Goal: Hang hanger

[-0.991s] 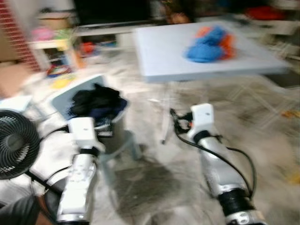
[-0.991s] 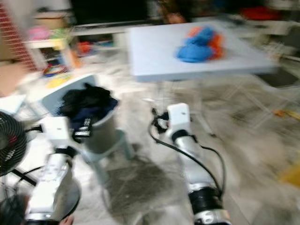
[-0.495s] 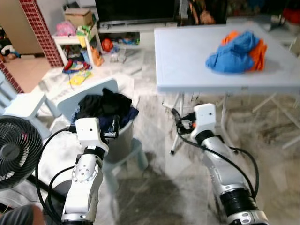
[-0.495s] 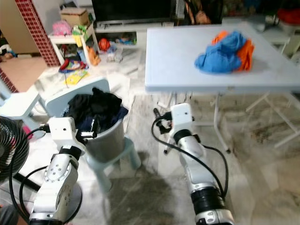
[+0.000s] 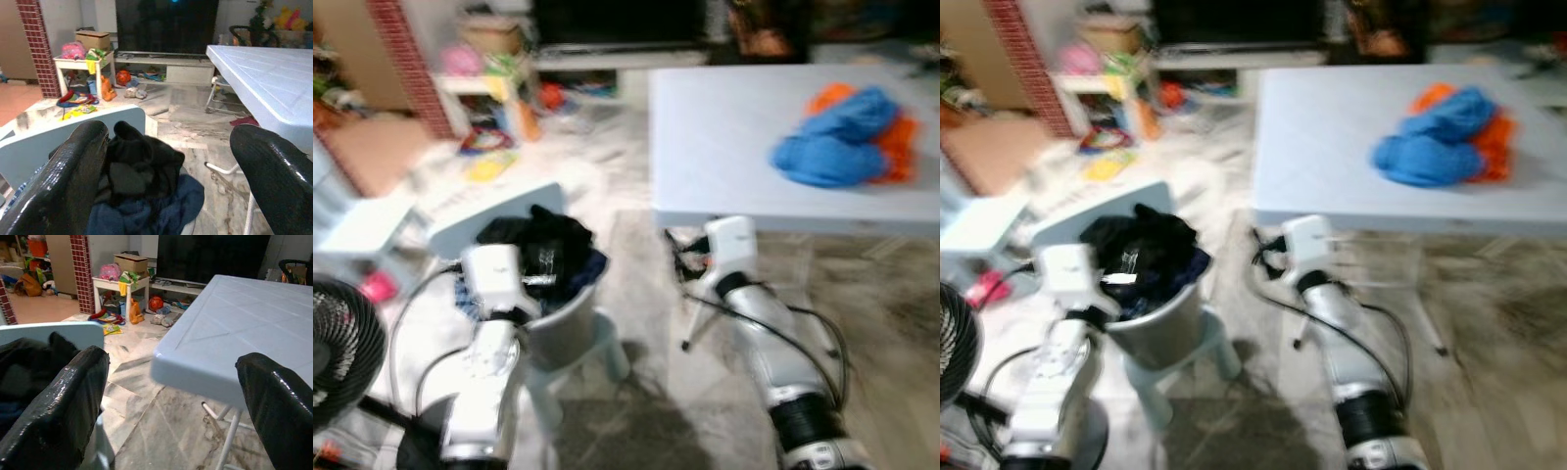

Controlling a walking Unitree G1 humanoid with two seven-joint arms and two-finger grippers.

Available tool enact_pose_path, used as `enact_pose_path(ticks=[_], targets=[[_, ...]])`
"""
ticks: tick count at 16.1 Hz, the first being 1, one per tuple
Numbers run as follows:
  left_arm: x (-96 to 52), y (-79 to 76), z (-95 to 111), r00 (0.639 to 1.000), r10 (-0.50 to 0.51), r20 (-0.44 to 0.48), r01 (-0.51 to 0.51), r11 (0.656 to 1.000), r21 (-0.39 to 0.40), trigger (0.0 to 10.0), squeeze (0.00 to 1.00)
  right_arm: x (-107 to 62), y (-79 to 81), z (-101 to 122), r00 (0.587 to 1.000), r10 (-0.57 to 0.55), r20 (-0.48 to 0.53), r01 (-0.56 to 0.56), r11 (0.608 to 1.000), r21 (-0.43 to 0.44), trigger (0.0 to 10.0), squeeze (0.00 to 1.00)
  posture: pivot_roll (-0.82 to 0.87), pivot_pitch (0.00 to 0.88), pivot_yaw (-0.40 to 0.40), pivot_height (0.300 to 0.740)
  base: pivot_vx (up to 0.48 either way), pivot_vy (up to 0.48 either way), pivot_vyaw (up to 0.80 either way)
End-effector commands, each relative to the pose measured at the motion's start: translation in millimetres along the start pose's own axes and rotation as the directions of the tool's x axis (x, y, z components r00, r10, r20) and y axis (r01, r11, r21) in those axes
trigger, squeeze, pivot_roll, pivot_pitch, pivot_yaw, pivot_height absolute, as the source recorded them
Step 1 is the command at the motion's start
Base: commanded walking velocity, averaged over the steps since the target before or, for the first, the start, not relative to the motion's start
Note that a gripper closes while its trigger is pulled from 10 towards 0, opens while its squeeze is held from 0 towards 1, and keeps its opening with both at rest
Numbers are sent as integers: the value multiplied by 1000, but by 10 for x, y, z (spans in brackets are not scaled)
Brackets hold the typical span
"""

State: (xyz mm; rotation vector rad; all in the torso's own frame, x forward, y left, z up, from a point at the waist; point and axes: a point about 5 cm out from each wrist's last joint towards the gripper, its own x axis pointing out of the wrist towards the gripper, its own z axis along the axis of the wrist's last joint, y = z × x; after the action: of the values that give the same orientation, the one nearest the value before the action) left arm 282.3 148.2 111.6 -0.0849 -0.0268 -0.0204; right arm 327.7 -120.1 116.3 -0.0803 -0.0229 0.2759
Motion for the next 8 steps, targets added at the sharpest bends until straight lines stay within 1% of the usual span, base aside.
enact_pose_path(ticks=[1,4,7,8], targets=[[12,80,41,1000,22,13,-23,1000,15,10000,0,47,72,105,999,25,41,-25,1000,-1,10000,0,-32,0,10,740,465,0,0],[11,82,27,1000,26,5,-26,1000,11,10000,0,59,78,109,999,28,40,-28,1000,-2,10000,0,-31,0,8,740,464,0,0],[16,116,16,999,36,-4,-36,999,21,10000,0,69,85,115,998,38,43,-37,999,-16,10000,0,-26,0,1,740,463,0,0],[20,119,18,999,38,-4,-38,999,21,10000,0,74,93,122,998,42,45,-41,999,-24,10000,0,-26,0,0,740,465,0,800]])
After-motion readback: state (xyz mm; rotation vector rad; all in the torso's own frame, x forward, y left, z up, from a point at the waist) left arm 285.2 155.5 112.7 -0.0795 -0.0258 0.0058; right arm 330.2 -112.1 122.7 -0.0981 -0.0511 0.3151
